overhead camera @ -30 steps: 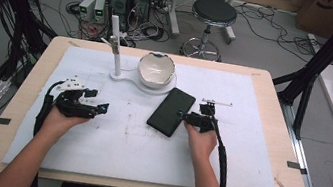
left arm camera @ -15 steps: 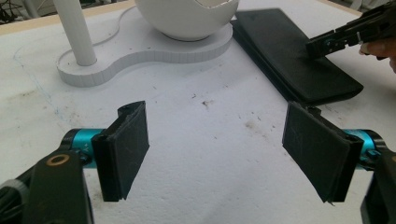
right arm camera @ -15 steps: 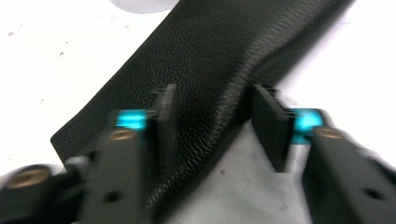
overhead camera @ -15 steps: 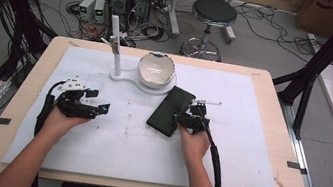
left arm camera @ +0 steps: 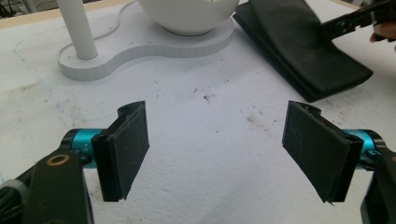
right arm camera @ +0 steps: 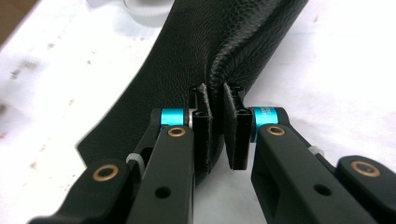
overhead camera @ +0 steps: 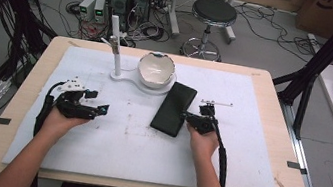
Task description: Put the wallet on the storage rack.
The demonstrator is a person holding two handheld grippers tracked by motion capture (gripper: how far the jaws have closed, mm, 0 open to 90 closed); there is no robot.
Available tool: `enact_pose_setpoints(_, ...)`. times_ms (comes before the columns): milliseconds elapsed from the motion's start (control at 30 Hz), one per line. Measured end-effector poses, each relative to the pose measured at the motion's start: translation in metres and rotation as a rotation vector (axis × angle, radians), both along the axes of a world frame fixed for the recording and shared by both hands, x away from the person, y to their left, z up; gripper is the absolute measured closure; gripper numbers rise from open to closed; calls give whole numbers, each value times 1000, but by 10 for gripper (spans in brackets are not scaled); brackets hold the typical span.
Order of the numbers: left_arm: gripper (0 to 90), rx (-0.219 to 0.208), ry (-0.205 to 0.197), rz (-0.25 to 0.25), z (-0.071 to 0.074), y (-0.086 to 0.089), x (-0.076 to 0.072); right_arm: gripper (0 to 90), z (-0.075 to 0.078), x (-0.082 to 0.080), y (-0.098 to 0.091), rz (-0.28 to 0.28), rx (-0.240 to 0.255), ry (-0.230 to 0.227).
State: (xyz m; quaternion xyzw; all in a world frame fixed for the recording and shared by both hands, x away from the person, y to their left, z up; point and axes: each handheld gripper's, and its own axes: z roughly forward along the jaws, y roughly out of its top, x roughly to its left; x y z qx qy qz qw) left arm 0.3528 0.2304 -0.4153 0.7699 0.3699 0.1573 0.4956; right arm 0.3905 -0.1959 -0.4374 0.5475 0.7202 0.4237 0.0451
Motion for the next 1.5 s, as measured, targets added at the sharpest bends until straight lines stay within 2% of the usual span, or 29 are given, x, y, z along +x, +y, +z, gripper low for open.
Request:
enact_pose_setpoints(267, 227, -19, -8, -28, 1, -7, -1, 844, 22, -12, -24, 38, -5, -71)
enact_pose_setpoints(333, 227, -18, -8, -40, 1, -10, -1, 844, 27, -17, -29, 48, 13, -92)
enact_pose_setpoints(533, 226, -16, -7, -39, 1, -12, -1, 846, 40, -24, -35, 71, 38, -141)
enact_pose_setpoints(667, 227, -34, -3, -42, 1, -11, 0, 847, 50, -27, -37, 76, 55, -166)
enact_pose_setpoints(800, 227, -64, 4, -53, 1, -11, 0, 847, 57, -28, -35, 89, 46, -194)
enact_pose_setpoints(867, 227, -89, 9, -63, 2, -11, 0, 847, 60, -29, -34, 95, 48, -203)
enact_pose_setpoints(967, 222, -164, 24, -89, 3, -13, 0, 847, 64, -32, -30, 125, 40, -235)
enact_pose_setpoints(1167, 212, -318, 55, -174, 3, -33, 2, 848, 78, -44, -14, 234, 39, -313)
enact_pose_setpoints(1300, 204, -394, 67, -244, 4, -48, 0, 847, 88, -54, -1, 311, 39, -368)
enact_pose_setpoints(1433, 191, -419, 65, -286, 5, -56, -2, 847, 92, -63, 10, 369, 6, -403)
enact_pose_setpoints(1500, 191, -440, 60, -298, 6, -59, -3, 847, 91, -65, 17, 390, -35, -421)
